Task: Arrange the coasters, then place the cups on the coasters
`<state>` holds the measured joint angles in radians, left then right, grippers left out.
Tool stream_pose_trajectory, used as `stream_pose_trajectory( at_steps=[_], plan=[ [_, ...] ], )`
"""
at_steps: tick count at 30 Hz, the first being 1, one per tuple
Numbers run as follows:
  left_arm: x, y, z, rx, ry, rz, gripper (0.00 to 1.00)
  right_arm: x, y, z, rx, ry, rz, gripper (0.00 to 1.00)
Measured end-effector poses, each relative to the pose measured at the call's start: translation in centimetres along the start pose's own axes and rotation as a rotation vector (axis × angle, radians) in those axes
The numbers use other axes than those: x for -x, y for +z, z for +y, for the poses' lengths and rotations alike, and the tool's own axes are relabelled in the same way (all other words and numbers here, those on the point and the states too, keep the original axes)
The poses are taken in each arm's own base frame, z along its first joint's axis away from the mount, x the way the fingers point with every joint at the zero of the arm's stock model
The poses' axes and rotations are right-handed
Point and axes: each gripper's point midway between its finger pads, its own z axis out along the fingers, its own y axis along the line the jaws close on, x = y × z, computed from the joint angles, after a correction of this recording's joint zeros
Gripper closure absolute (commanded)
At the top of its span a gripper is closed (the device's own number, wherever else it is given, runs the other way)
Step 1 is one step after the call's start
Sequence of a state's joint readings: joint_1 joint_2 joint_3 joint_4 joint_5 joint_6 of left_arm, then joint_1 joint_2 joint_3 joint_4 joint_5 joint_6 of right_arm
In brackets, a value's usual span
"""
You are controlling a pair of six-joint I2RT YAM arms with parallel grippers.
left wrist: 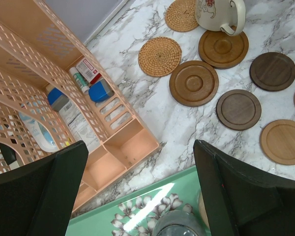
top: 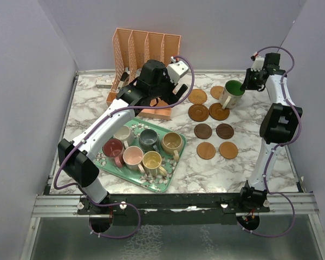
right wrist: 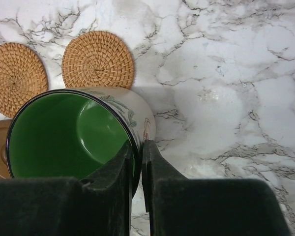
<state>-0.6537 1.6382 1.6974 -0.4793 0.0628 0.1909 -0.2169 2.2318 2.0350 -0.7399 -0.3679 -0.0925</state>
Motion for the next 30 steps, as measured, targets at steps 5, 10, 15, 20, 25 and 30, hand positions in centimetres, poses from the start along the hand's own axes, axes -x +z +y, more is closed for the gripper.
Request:
stream_pose_trajectory(
  at_steps=[5,10,15,20,25,30],
  plan=[
    [-0.2,0.0,0.0,-0.002,0.002,0.004,0.07,1.6,-0.9,0.1,0.000,-0.021,-0.030,0.99],
    [-0.6,0.0,-0.1,-0.003,0.002,0.011,0.07,2.1,-1.0,0.3,0.007,-0.023,-0.045,0.99],
    [-0.6,-0.1,-0.2,-0.004,0.002,0.009,0.08,2.6,-0.9,0.3,0.006,-0.011,-0.066,0.99],
    [-0.5,-0.1,-0.2,-0.005,0.002,0.006,0.07,3.9,-0.3,0.0,-0.002,0.007,-0.122,0.99],
    [-0.4,-0.1,-0.3,-0.010,0.003,0.004,0.08,4.7,1.0,-0.6,-0.012,0.028,-0.158,0.99],
    [-0.4,-0.1,-0.3,-0.010,0.003,0.003,0.07,4.9,2.6,-1.1,-0.012,0.064,-0.168,0.99]
  ],
)
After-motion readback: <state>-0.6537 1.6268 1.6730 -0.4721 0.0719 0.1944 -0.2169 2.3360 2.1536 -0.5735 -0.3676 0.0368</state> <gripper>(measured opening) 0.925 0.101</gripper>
